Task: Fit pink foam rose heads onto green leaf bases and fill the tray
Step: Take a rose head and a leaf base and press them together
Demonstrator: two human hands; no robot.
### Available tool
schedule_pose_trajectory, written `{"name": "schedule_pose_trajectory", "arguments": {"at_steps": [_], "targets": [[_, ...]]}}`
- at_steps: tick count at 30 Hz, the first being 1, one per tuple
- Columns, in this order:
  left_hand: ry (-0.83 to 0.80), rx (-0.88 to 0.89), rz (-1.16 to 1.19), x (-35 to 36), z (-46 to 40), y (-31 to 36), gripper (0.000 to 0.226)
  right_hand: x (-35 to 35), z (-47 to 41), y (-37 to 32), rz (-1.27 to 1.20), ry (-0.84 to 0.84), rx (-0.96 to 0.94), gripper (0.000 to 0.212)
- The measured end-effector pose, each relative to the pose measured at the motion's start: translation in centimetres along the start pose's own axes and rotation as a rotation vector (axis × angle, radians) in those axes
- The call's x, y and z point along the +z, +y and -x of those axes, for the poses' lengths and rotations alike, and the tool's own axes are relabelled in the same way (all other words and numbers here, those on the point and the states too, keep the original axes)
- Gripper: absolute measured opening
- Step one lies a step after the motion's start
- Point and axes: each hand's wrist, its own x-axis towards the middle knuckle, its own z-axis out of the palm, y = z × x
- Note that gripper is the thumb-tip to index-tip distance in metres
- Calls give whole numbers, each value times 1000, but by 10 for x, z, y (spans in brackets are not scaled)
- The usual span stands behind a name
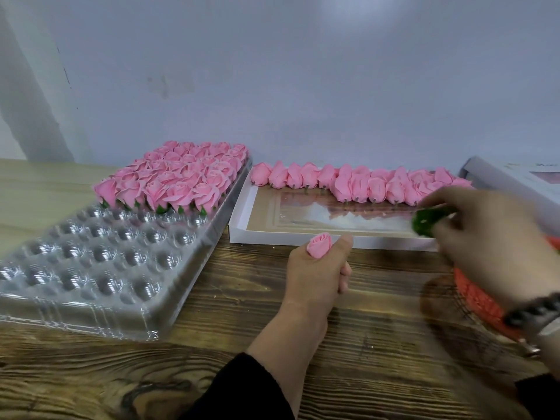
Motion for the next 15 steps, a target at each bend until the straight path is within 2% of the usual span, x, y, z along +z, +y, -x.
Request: {"name": "schedule_pose_trajectory", "arguments": {"at_steps": [2, 4, 10, 15], "targets": [[9, 47, -6, -1, -1, 0, 45, 12, 12, -27, -154, -135, 62, 32], [3, 110, -41, -2, -2, 2, 44, 28, 21, -38, -286, -189, 105, 28], [-30, 208, -146, -7, -6, 4, 37, 59, 30, -32, -602, -202, 242, 24], [-85, 277, -285, -10, -5, 2, 35, 65, 39, -24, -758, -262, 317, 28]]}}
